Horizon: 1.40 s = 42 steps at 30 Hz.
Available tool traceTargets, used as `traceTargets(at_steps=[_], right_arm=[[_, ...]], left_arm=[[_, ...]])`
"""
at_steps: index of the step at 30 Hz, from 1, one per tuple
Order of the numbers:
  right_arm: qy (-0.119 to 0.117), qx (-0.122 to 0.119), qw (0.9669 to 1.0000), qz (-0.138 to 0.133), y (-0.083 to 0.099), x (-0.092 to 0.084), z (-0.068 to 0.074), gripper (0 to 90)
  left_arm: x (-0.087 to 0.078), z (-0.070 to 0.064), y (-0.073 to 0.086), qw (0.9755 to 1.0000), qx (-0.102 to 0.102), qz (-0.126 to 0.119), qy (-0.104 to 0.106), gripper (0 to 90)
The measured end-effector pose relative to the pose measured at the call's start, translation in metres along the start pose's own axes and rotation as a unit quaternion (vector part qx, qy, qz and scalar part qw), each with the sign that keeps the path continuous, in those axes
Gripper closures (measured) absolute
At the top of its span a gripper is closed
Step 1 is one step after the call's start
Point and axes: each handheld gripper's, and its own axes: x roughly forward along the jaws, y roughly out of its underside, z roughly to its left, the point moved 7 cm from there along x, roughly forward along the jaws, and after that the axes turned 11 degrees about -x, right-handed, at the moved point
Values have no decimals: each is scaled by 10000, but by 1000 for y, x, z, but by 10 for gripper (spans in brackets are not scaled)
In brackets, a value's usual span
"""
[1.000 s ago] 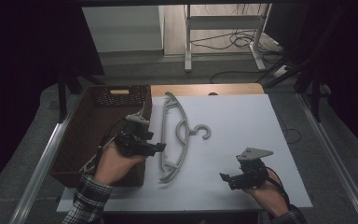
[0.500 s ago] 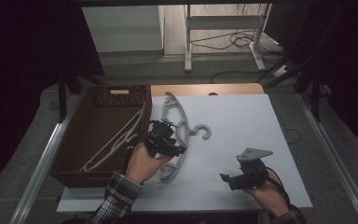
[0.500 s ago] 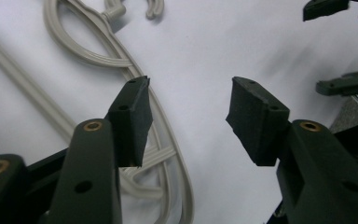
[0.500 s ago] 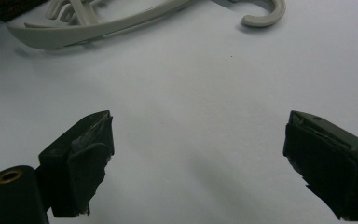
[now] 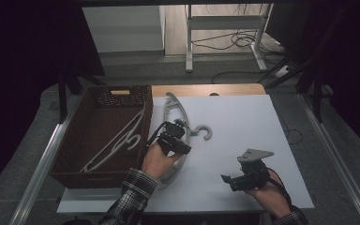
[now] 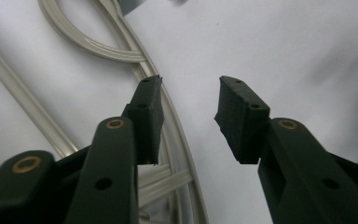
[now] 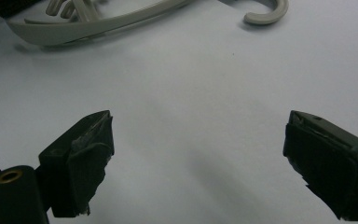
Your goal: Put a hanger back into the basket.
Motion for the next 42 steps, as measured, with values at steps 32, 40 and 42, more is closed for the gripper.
traceTargets(at_steps=[32, 40, 42], right_arm=[[-44, -4, 10000, 71, 2, 1, 1, 92], [-60, -13, 10000, 75, 2, 1, 2, 92], [-61, -13, 10000, 77, 2, 2, 2, 92]], left_arm=[[64, 6, -8, 9914, -10, 590, -1168, 657], [65, 7, -9, 9891, -30, 677, -1305, 691], [65, 8, -8, 9892, -39, 683, -1300, 701]])
